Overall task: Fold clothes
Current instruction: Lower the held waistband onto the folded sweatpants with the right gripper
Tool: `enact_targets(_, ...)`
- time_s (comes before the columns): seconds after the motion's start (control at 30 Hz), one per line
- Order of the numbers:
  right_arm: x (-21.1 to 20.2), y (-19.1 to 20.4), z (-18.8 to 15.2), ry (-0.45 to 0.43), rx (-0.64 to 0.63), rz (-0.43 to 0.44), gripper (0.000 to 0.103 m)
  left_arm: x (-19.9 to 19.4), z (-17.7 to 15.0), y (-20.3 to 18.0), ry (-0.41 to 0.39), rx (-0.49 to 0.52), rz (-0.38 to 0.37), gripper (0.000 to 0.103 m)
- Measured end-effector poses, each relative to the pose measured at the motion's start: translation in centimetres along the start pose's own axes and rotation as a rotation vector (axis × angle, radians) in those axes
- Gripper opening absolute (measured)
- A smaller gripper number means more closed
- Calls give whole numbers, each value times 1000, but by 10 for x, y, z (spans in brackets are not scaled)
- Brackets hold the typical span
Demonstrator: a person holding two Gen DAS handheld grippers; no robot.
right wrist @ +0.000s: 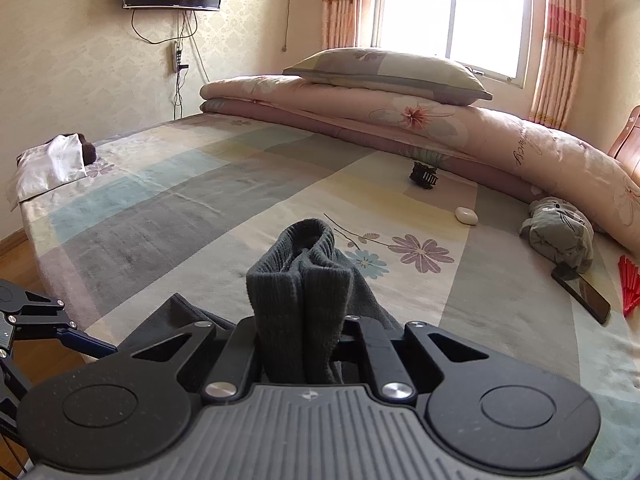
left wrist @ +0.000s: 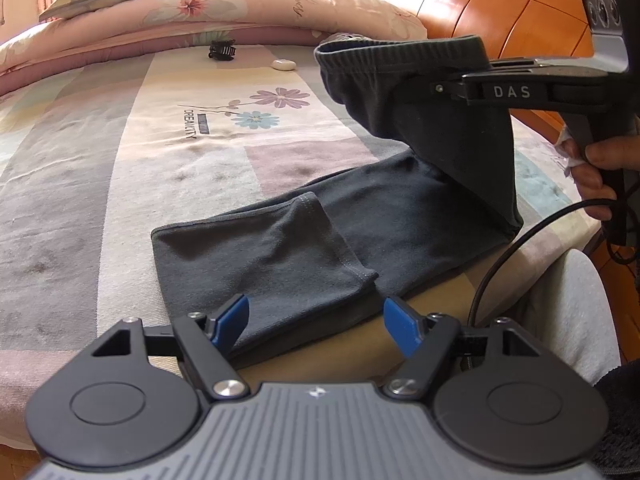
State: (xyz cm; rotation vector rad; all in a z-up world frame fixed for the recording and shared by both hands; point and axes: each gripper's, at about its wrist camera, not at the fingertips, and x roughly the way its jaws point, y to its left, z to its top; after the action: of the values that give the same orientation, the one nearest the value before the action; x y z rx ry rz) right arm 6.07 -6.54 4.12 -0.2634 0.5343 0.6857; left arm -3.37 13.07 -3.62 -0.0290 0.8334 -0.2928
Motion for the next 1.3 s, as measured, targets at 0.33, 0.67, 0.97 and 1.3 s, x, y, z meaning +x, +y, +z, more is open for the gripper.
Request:
enact_targets(0.33,4,18,4,-5,-40,36,11,-3,-2,6,0,-11,25,75)
enact_targets(0.67,16,46,10,4,-104,58,11,-16,-10,21,-19,-47,58,75)
enact_targets(0.97,35,83,6,22,-230,-23,11,-26,-15,38,-33,-85,90,75)
enact_targets(1.3,42,106,-5,17,-333,-64,11,-27,-14,45,-29,-104,123,75)
